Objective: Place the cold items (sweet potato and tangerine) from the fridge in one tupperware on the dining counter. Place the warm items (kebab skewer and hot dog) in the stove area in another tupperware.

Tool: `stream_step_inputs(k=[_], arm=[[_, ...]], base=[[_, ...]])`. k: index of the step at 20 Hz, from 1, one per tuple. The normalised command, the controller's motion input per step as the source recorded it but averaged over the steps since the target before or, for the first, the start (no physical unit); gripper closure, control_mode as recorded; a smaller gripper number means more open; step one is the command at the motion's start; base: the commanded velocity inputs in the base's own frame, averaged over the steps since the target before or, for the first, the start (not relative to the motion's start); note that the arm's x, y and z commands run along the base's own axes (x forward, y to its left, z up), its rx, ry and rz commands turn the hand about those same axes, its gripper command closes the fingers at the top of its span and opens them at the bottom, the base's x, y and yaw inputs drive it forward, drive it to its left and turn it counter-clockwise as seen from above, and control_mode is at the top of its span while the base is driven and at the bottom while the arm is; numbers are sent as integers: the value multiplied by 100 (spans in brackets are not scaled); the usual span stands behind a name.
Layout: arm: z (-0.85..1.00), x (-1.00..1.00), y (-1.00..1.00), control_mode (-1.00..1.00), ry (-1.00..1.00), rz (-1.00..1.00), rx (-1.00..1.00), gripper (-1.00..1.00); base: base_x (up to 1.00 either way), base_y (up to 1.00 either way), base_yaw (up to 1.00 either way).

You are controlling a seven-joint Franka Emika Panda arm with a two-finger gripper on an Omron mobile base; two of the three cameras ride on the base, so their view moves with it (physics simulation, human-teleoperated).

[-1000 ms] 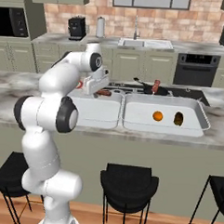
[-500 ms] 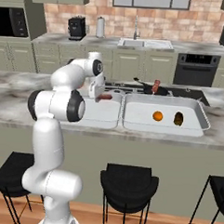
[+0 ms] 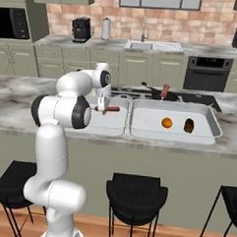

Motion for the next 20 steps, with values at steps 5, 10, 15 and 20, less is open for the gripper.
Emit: stream_step_inputs(k=[5,10,15,20], arm=[[-3,-1,0,-100,0,0,0,-100],[1,-1,1,-100,-3,0,0,-100],[24,-8,2,-100,-1,-9,-1,-100],[78,-54,10,-100,0,-19,0,-100]], base=[[0,0,0],[0,0,0],[0,0,0],[0,0,0]])
